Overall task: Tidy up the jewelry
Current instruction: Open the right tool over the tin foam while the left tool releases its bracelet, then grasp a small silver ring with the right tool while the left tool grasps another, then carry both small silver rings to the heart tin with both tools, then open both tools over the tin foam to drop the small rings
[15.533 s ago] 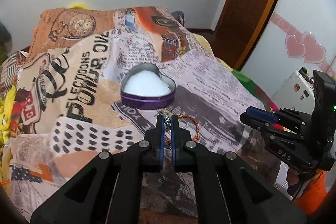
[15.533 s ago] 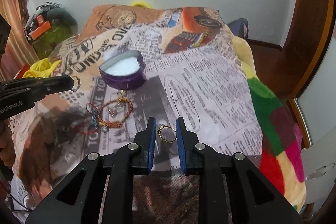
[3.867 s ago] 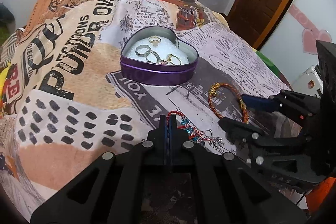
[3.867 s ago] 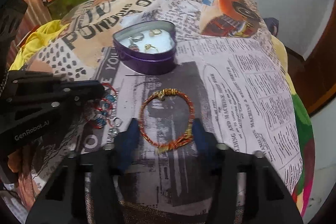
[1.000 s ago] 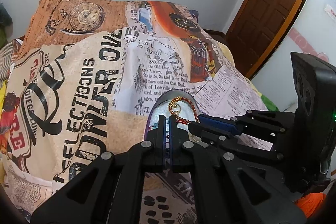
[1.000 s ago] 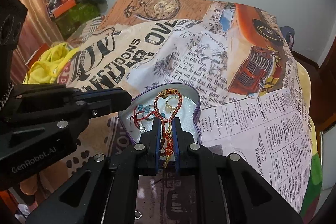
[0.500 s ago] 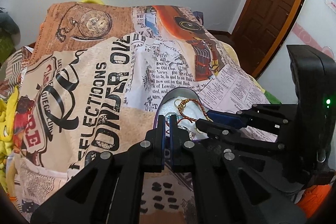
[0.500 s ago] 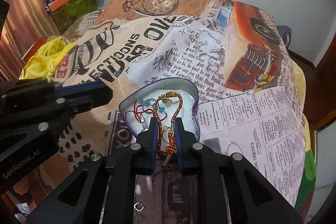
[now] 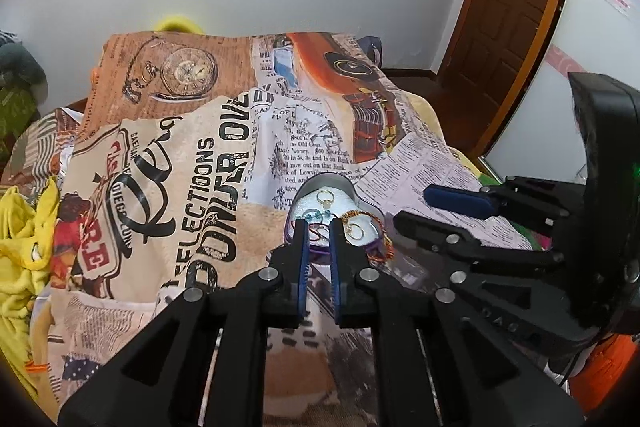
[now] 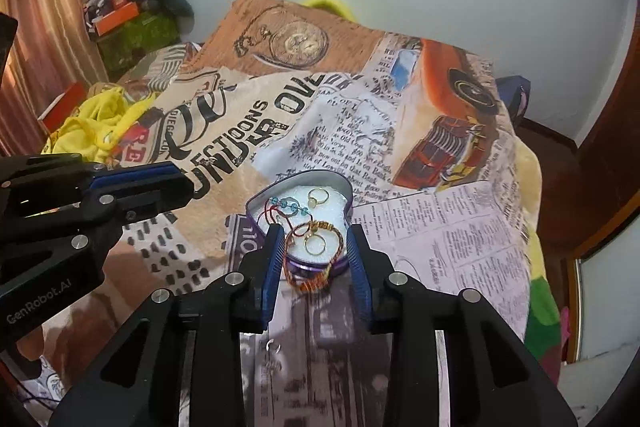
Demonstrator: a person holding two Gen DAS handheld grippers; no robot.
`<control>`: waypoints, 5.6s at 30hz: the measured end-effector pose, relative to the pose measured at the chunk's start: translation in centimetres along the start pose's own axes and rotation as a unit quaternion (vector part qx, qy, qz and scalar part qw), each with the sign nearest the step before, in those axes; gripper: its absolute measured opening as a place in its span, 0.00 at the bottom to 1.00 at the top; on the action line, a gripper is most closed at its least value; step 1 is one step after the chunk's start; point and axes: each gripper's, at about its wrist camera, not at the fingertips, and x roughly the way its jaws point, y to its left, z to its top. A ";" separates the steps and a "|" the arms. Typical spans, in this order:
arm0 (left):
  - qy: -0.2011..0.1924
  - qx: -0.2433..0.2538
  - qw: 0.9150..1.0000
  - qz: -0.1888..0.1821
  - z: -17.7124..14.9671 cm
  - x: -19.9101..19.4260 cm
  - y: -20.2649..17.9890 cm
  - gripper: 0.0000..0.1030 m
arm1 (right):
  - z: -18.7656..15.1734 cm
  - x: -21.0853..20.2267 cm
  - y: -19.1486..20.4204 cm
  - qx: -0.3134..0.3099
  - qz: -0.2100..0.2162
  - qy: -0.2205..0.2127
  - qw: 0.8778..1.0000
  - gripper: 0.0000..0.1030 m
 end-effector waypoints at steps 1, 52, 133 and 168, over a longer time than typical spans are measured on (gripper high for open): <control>-0.001 0.004 1.000 0.001 -0.2 -0.5 -0.2 0.09 | -0.2 -0.5 0.0 0.001 -0.001 -0.003 1.000 0.28; 0.091 0.039 0.995 -0.020 -7.5 2.6 -3.3 0.24 | -8.0 -1.3 0.4 0.027 0.056 0.023 0.998 0.08; -0.013 0.007 0.999 -0.028 0.8 4.7 1.3 0.08 | 1.2 1.5 -2.0 0.029 0.039 -0.054 0.997 0.08; -0.006 -0.015 0.999 -0.036 1.4 3.1 1.4 0.10 | 1.4 1.1 -1.9 0.023 0.019 -0.006 1.000 0.18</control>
